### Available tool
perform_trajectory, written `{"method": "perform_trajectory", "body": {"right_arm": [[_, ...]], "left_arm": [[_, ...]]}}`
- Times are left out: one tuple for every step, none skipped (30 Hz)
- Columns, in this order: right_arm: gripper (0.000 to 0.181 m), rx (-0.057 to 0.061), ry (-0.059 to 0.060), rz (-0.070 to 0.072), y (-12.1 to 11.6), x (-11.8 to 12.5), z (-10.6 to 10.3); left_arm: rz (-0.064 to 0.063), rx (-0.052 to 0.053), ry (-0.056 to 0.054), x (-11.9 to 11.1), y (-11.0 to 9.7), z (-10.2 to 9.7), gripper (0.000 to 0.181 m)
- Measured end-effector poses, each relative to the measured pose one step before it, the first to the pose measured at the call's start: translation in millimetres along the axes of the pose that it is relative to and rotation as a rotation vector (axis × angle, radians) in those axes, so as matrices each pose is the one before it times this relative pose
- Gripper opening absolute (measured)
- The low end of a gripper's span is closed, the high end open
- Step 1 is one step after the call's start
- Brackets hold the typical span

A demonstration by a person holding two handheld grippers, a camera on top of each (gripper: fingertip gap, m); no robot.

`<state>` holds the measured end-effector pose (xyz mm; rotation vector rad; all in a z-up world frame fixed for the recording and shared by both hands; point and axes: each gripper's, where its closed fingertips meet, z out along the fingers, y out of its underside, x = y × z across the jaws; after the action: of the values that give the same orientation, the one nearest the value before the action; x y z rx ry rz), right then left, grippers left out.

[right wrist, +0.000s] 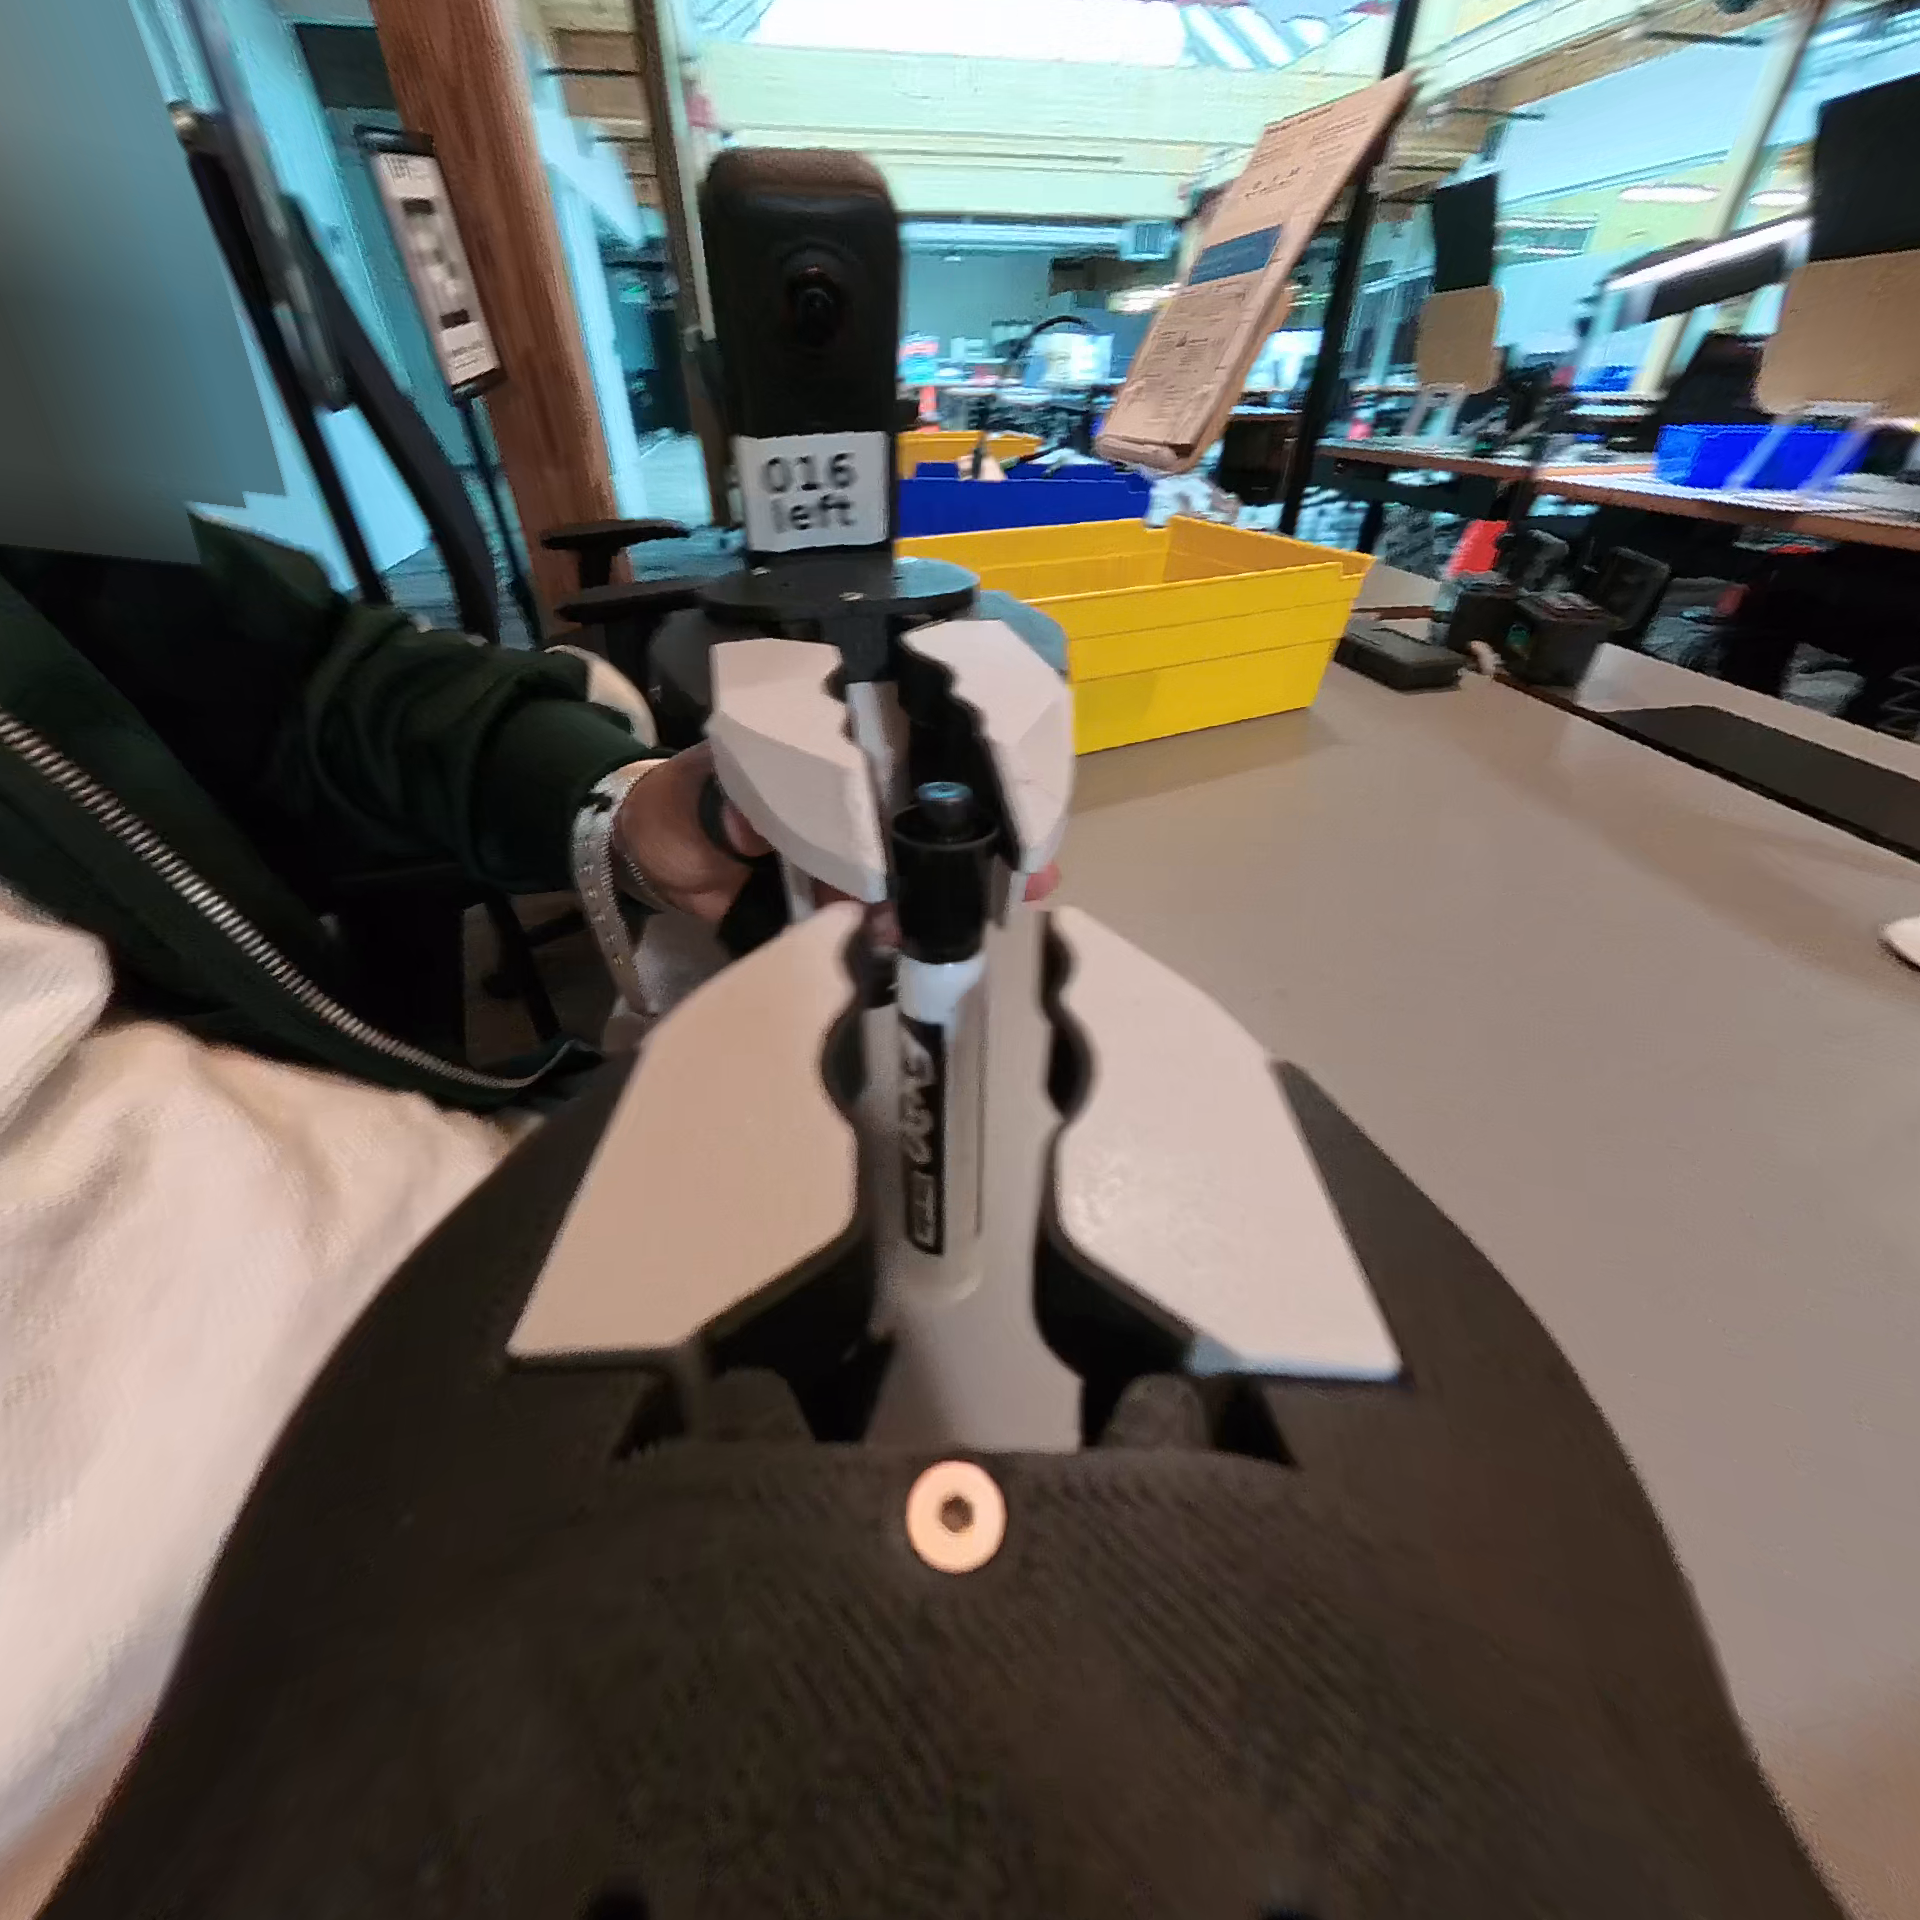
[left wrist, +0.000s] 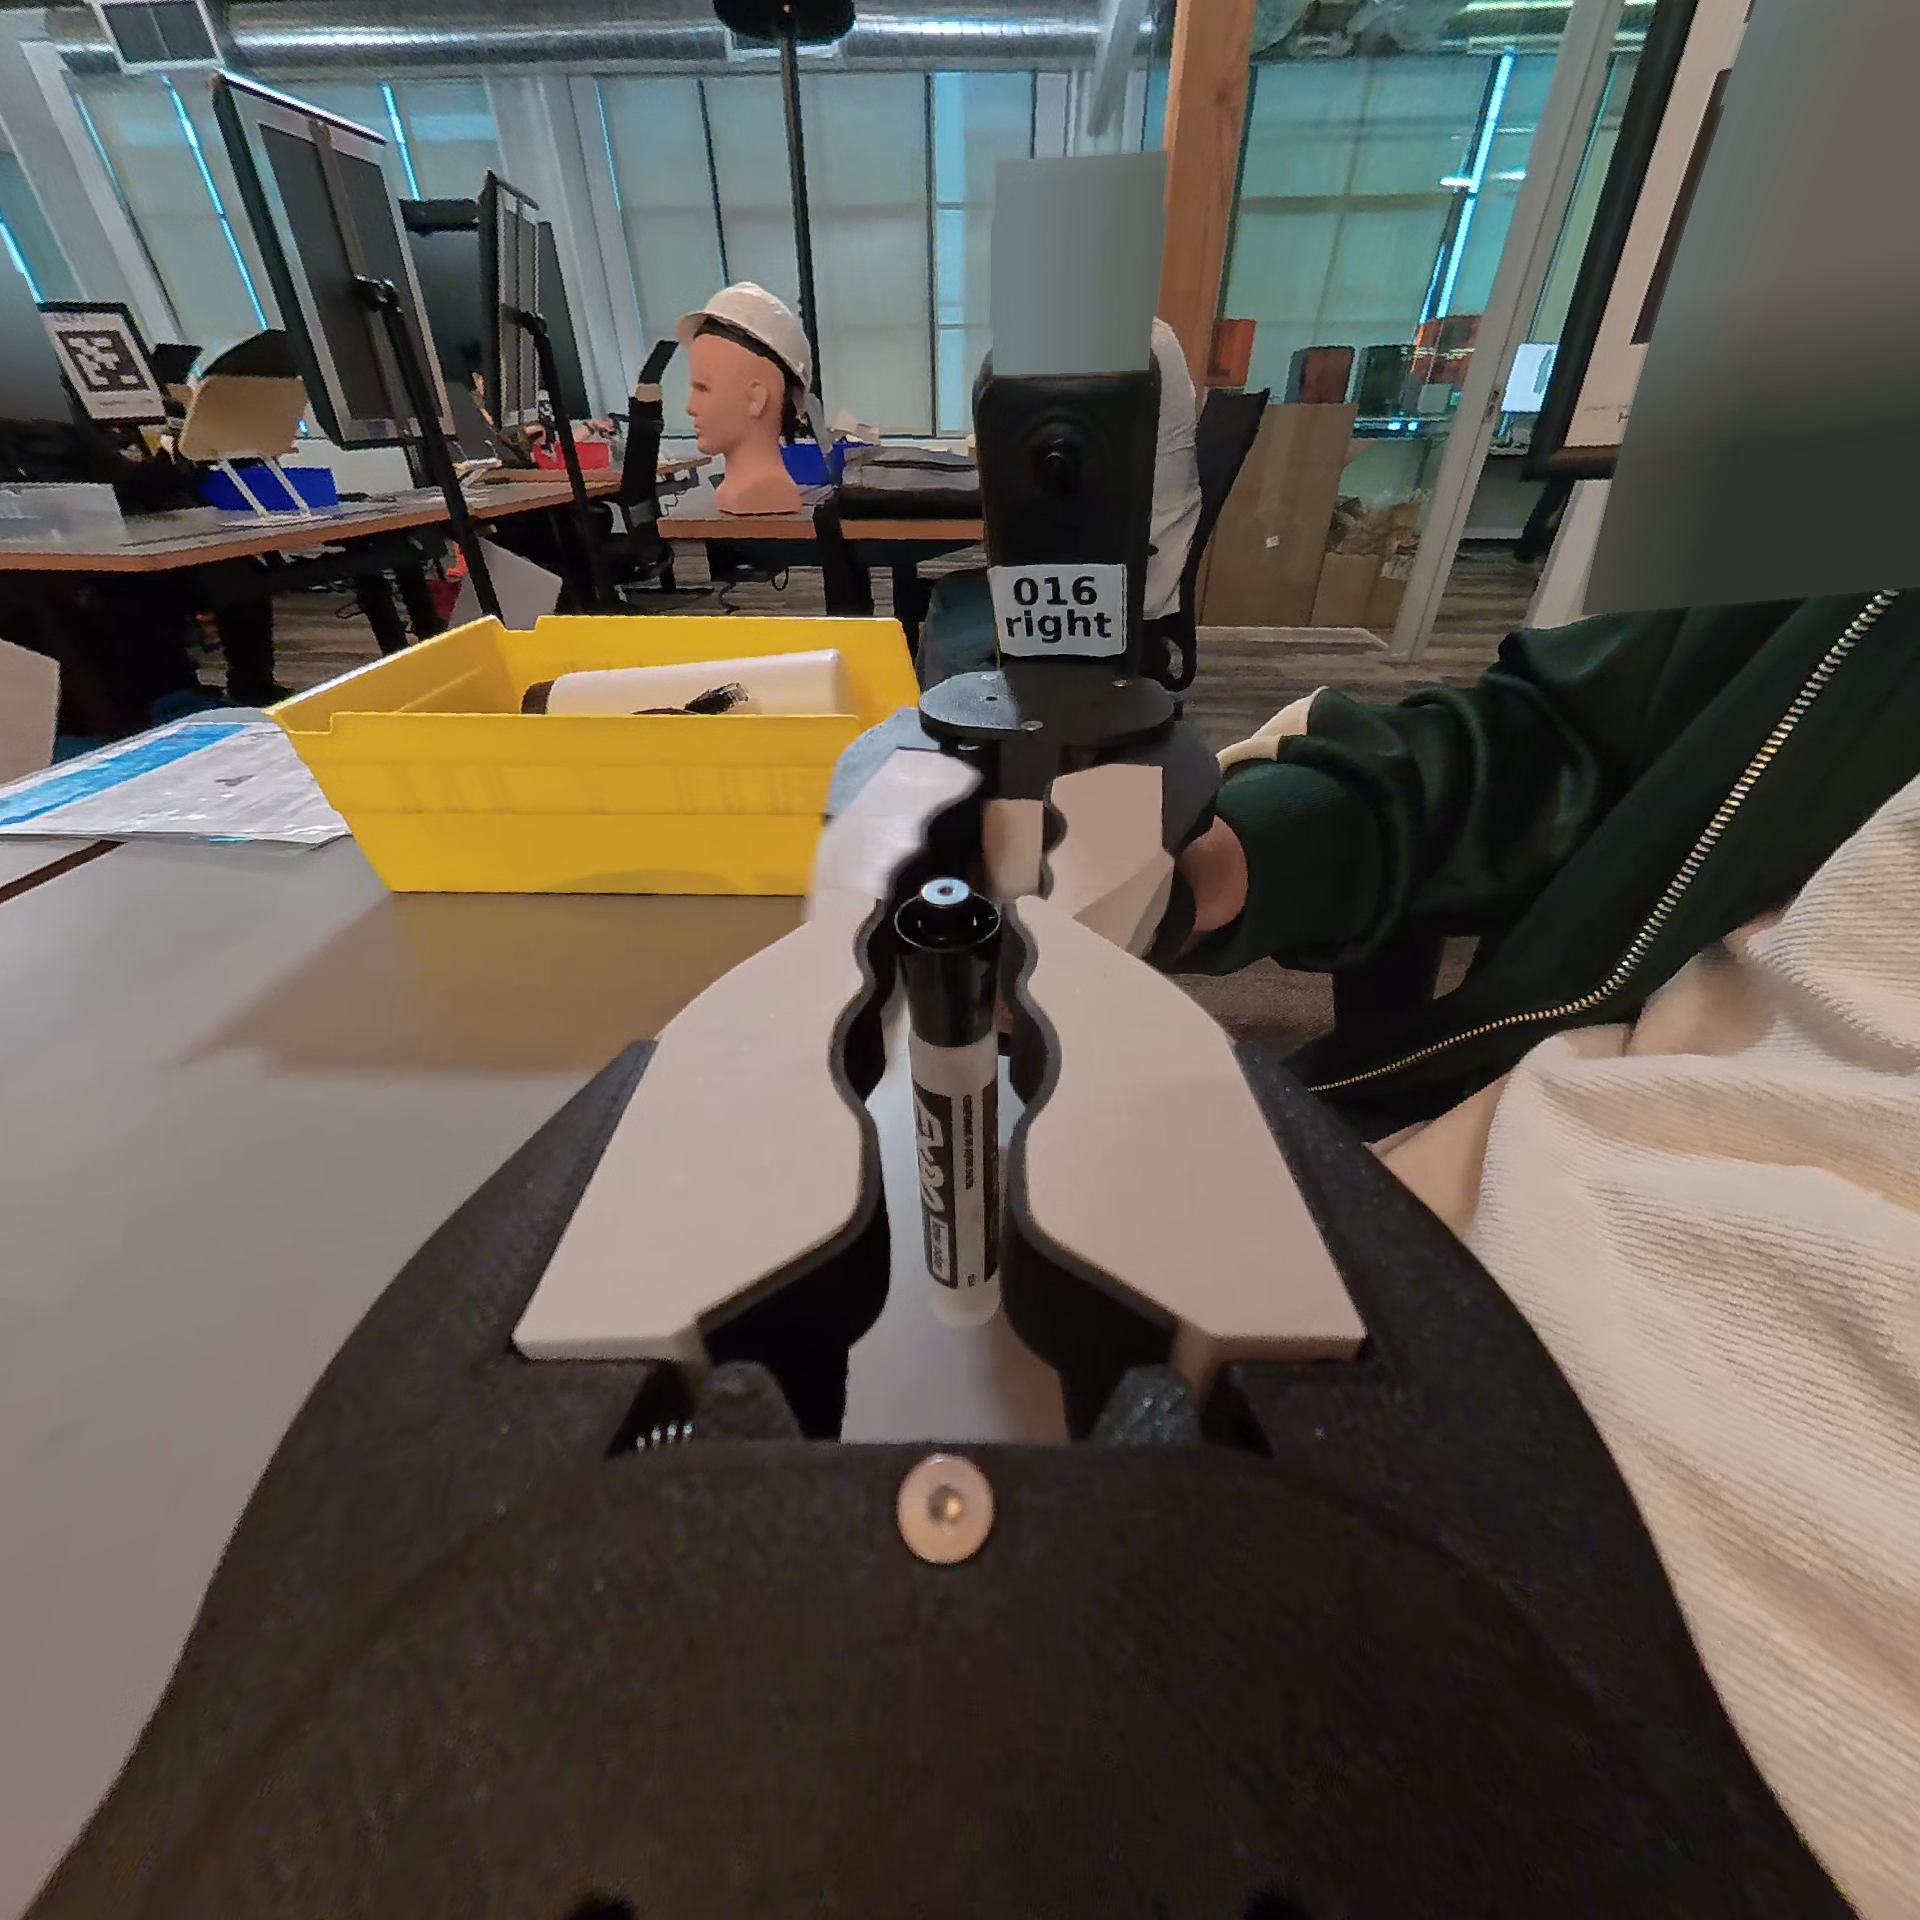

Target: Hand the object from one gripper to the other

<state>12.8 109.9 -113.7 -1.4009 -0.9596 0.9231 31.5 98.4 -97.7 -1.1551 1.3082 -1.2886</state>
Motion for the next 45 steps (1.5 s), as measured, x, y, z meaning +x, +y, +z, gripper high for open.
{"method": "perform_trajectory", "body": {"right_arm": [[0.062, 0.0207, 0.0696, 0.0103, -2.79, 10.62, -0.56], [0.097, 0.0418, 0.0999, -0.0002, -5.89, 14.82, -1.97], [0.114, 0.0301, 0.0751, -0.0219, -4.34, 11.75, -2.97], [0.119, 0.0217, 0.0478, -0.0177, -3.71, 8.65, -3.43], [0.122, 0.0126, 0.0351, -0.0041, -2.76, 7.3, -3.07], [0.121, 0.012, 0.0167, 0.0067, -2.35, 4.83, -2.38], [0.119, 0.0119, -0.0067, 0.0208, -1.42, 1.47, -1.32], [0.119, 0.0037, -0.0064, 0.0315, 0.79, 1.3, -0.4], [0.119, -0.0053, -0.0093, 0.0314, 2.64, 0.36, 0.67], [0.117, -0.0168, -0.0229, 0.0281, 4.42, -1.97, 1.61], [0.116, -0.0268, -0.0235, 0.0225, 5.94, -2.8, 2.34], [0.112, -0.0385, -0.0315, 0.015, 8.04, -4.46, 2.98], [0.106, -0.0501, -0.0461, 0.0151, 9.39, -6.85, 3.39], [0.099, -0.0483, -0.0431, 0.017, 8.7, -7.11, 3.73], [0.087, -0.0423, -0.0456, 0.0104, 7.06, -7.91, 3.37], [0.065, -0.0452, -0.0617, 0.0038, 6.58, -10.13, 2.58], [0.041, -0.0462, -0.0643, 0.0048, 6.14, -10.58, 2.2], [0.032, -0.0366, -0.0354, 0.0061, 4.99, -6.47, 2.36], [0.033, -0.021, 0.0021, -0.0058, 3.19, -0.93, 2.15], [0.032, -0.0116, 0.0038, -0.0222, 1.91, -0.61, 1.25], [0.031, -0.0085, 0.0036, -0.0202, 0.81, -0.56, 0.8], [0.029, -0.0047, 0.0044, -0.014, 0.14, -0.16, 0.2], [0.029, 0.0022, 0.0059, -0.0107, -0.65, 0.16, -0.13], [0.029, 0.0073, 0.005, -0.0063, -1.16, 0.48, -0.47], [0.032, 0.0118, 0.0092, -0.0022, -1.93, 1.24, -0.56], [0.034, 0.0157, 0.0052, -0.0022, -2.47, 1.01, -0.84], [0.034, 0.0127, -0.0055, 0.0011, -1.97, -0.56, -0.78], [0.029, 0.0078, -0.0085, 0.0037, -1.43, -0.91, -0.85], [0.022, 0.003, -0.0113, 0.0001, -0.76, -1.52, -0.6], [0.019, -0.0055, -0.0045, -0.003, 0.3, -1.07, -0.45], [0.019, -0.0049, 0.0067, -0.0124, -0.11, 0.12, -0.22], [0.019, -0.0017, 0.0081, -0.0205, -0.67, -0.17, -0.45], [0.018, 0.0044, 0.0092, -0.0203, -1.89, -0.08, -0.75], [0.018, 0.0111, 0.0115, -0.0131, -2.98, 0.67, -1.41], [0.019, 0.0162, 0.0116, -0.0085, -3.93, 1.17, -2.23], [0.019, 0.0195, 0.0126, -0.008, -4.47, 1.7, -3.14], [0.019, 0.0169, 0.0192, -0.0071, -4.54, 3.1, -4.01], [0.019, 0.0076, 0.024, -0.0033, -4.58, 4.06, -5.01], [0.019, -0.0065, 0.0243, -0.0012, -4.78, 4.05, -6.18], [0.019, -0.0085, 0.0275, -0.0055, -7.03, 4.37, -7.76], [0.018, -0.0004, 0.0374, -0.0105, -9.94, 6.02, -9.73], [0.019, 0.006, 0.0497, -0.0177, -12.01, 8.57, -11.67], [0.018, 0.0062, 0.0621, -0.0212, -12.06, 11.98, -13.61], [0.018, -0.0034, 0.0791, -0.0165, -9.92, 16.38, -15.15], [0.018, -0.0131, 0.0947, -0.0138, -6.54, 20.8, -16.04]], "left_arm": [[0.0029, 0.0025, -0.0044, -0.59, -0.62, -0.51, 0.019], [0.0001, 0.0036, -0.0047, -0.9, -0.95, -0.79, 0.019], [-0.0042, 0.0122, -0.003, -0.88, -2.37, -1.14, 0.019], [-0.0073, 0.0074, -0.0051, -1.57, -1.67, -1.14, 0.019], [-0.0067, 0.0068, -0.004, -1.57, -1.32, -1.28, 0.019], [-0.0081, 0.0082, -0.0038, -1.53, -1.23, -1.38, 0.019], [-0.0091, 0.0065, -0.0045, -1.69, -1.03, -1.11, 0.019], [-0.0081, 0.0037, -0.0035, -1.57, -0.58, -0.99, 0.019], [-0.0057, 0.0036, -0.0028, -1.26, -0.76, -0.86, 0.019], [-0.0034, 0.0047, -0.0024, -0.96, -1.0, -0.73, 0.019], [-0.0025, 0.0031, -0.0017, -0.64, -0.97, -0.71, 0.019], [0.0, 0.0024, -0.0017, -0.53, -0.87, -0.63, 0.019], [0.0015, 0.0023, -0.0014, -0.22, -0.82, -0.41, 0.019], [0.0018, 0.0016, -0.0005, -0.03, -0.83, -0.24, 0.019], [0.0014, 0.0009, 0.0001, 0.16, -0.62, -0.19, 0.019], [0.0011, 0.0008, 0.0012, 0.3, -0.4, -0.01, 0.019], [0.0008, 0.0005, 0.0019, 0.5, -0.25, 0.07, 0.019], [-0.0004, -0.0004, 0.0029, 0.7, -0.12, 0.21, 0.02], [-0.0014, 0.0015, 0.0059, 1.07, -0.38, 0.23, 0.02], [-0.0015, 0.0014, 0.0015, 0.58, -0.35, 0.34, 0.019], [0.0028, 0.0011, 0.0023, 0.81, -0.5, 0.26, 0.019], [0.0006, 0.0028, 0.0072, 1.61, -0.73, 0.29, 0.019], [-0.0012, 0.0048, 0.0081, 1.77, -1.0, 0.32, 0.019], [-0.0006, 0.0059, 0.005, 1.52, -1.34, 0.45, 0.019], [-0.0025, 0.0054, 0.0033, 1.32, -1.06, 0.49, 0.019], [-0.0023, 0.0042, 0.0039, 1.34, -0.79, 0.7, 0.019], [-0.0023, 0.0015, 0.0049, 1.52, -0.1, 0.79, 0.019], [-0.0015, -0.0002, 0.0038, 1.29, 0.24, 0.86, 0.019], [-0.0001, -0.0004, 0.001, 0.83, 0.45, 0.74, 0.019], [0.0009, 0.0003, 0.0005, 0.41, 0.23, 0.56, 0.019], [0.0006, 0.0045, 0.0083, 1.08, -0.35, 0.71, 0.019], [-0.0044, 0.002, 0.0228, 2.61, 0.11, 1.19, 0.02], [-0.0177, -0.0073, 0.0157, 1.73, 1.15, 1.61, 0.027], [-0.0069, -0.0044, -0.0016, -0.23, 1.03, 1.8, 0.037], [0.0073, 0.0018, -0.0194, -2.31, 0.42, 1.41, 0.05], [0.0146, 0.0039, -0.0238, -2.66, 0.22, 0.81, 0.062], [0.0164, 0.0012, -0.0248, -3.04, 0.49, 0.16, 0.071], [0.0155, -0.0025, -0.0221, -2.92, 1.05, -0.17, 0.078], [0.0102, -0.0052, -0.0139, -2.26, 1.46, -0.43, 0.081], [0.0018, -0.0038, -0.0029, -1.12, 1.27, -0.38, 0.081], [-0.0064, -0.0023, 0.001, -0.95, 1.38, -0.15, 0.081], [-0.0097, -0.0014, 0.0001, -1.04, 1.55, -0.02, 0.081], [-0.009, -0.0003, -0.0005, -1.18, 1.78, -0.06, 0.08], [-0.0096, -0.0013, -0.0004, -1.08, 2.21, 0.05, 0.08], [-0.0107, -0.0053, 0.0008, -0.76, 2.52, -0.12, 0.08]]}}
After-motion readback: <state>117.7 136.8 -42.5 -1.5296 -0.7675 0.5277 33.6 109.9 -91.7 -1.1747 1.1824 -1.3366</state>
